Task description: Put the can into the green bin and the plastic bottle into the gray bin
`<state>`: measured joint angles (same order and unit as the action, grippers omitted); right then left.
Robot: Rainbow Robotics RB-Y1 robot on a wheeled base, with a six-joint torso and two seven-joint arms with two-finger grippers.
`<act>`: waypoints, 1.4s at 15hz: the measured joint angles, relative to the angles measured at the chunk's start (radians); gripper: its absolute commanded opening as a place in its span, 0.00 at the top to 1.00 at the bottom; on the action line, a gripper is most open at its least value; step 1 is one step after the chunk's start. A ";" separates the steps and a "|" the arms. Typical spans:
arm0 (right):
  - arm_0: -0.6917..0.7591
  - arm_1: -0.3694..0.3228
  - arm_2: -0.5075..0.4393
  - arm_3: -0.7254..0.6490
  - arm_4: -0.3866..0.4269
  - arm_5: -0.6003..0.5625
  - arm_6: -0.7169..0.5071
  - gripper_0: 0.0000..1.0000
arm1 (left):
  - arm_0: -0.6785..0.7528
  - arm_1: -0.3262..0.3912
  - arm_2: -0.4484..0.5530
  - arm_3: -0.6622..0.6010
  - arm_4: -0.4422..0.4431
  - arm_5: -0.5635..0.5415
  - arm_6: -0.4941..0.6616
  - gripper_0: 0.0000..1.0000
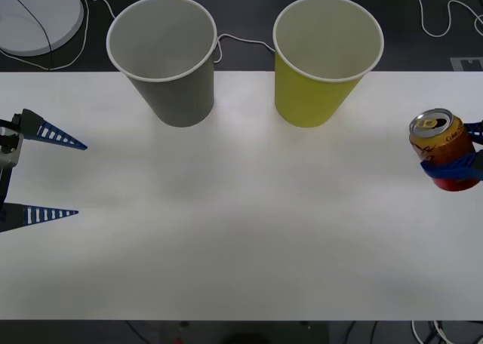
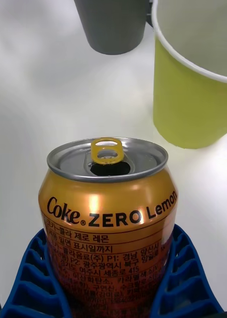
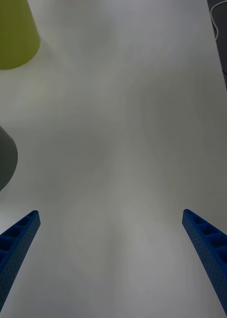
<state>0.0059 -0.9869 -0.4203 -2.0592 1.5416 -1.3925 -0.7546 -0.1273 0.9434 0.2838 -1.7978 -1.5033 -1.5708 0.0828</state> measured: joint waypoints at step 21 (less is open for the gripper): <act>-1.055 -0.043 0.677 0.486 0.248 -0.179 -0.343 1.00 | 0.000 0.000 0.000 0.000 0.000 0.000 0.000 0.00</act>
<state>-1.0496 -1.0301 0.2562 -1.5737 1.7892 -1.5711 -1.0981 -0.1273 0.9434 0.2838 -1.7979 -1.5033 -1.5708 0.0828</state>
